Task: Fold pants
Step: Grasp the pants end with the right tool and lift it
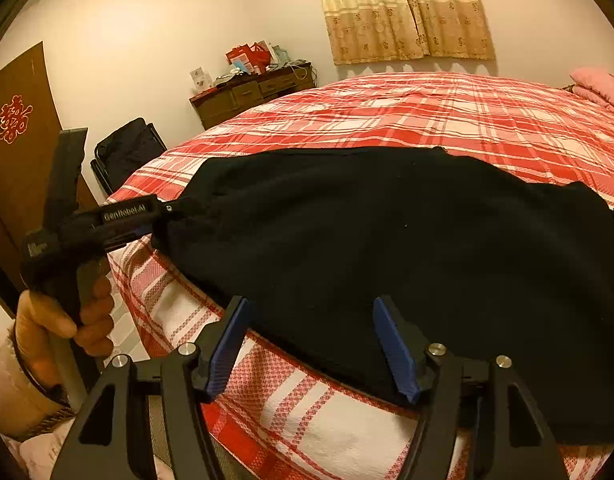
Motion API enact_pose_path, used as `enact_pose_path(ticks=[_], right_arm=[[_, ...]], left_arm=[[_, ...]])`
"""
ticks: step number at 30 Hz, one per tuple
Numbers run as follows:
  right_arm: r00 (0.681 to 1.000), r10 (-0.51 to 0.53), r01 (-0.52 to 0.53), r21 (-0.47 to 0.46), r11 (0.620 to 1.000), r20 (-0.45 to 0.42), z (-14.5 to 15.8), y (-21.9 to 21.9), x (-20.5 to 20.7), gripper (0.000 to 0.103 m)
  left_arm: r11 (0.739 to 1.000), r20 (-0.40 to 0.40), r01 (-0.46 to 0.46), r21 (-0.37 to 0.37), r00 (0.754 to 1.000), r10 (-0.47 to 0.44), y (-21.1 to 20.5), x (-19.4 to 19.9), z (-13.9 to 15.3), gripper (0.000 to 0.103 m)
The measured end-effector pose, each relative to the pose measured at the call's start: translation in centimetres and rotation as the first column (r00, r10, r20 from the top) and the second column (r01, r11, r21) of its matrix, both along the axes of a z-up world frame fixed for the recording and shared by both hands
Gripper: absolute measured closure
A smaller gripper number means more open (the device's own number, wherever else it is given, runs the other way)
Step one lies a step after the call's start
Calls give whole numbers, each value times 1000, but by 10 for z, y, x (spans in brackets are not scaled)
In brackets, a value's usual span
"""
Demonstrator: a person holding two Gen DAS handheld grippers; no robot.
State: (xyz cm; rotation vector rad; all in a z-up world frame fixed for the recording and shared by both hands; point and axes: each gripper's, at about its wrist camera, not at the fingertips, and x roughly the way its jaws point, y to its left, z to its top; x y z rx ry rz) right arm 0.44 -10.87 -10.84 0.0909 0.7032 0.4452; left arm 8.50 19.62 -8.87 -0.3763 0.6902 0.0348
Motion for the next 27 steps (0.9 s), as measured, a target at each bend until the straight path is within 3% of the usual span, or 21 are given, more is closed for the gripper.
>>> enact_pose_path(ticks=[3,11,14,16,17,21,24,27], right_arm=[[1000,0,0,8,1000,1,0,0,0,36],[1000,-1,1,17,1000,5,0,0,-1,36],[1000,-24,23,75,997,15,6,-11,-3,36],[990,-134,128,149,981,33,15,-37,-5,36],[985,-173,166,191,968,19,17,-50,-4,36],[970,-218,241,335,911,-106,14,-95,5,36],[964,-239,266,367,892,-118,14,-108,0,36],[972,-211,235,348,907,-107,14,-100,1,36]], left_arm=[[999,5,6,-37,1000,-6,3,-2,3,77],[994,101,86,74,990,-93,-31,-10,37,84],[984,148,134,117,977,-150,-50,-17,52,85],[970,188,185,158,959,-213,-67,-21,63,89],[957,213,231,177,940,-267,-80,-25,70,99],[885,246,384,263,860,-446,-137,-32,82,99],[856,205,428,290,846,-493,-160,-31,75,95],[869,177,393,301,872,-456,-147,-29,70,63]])
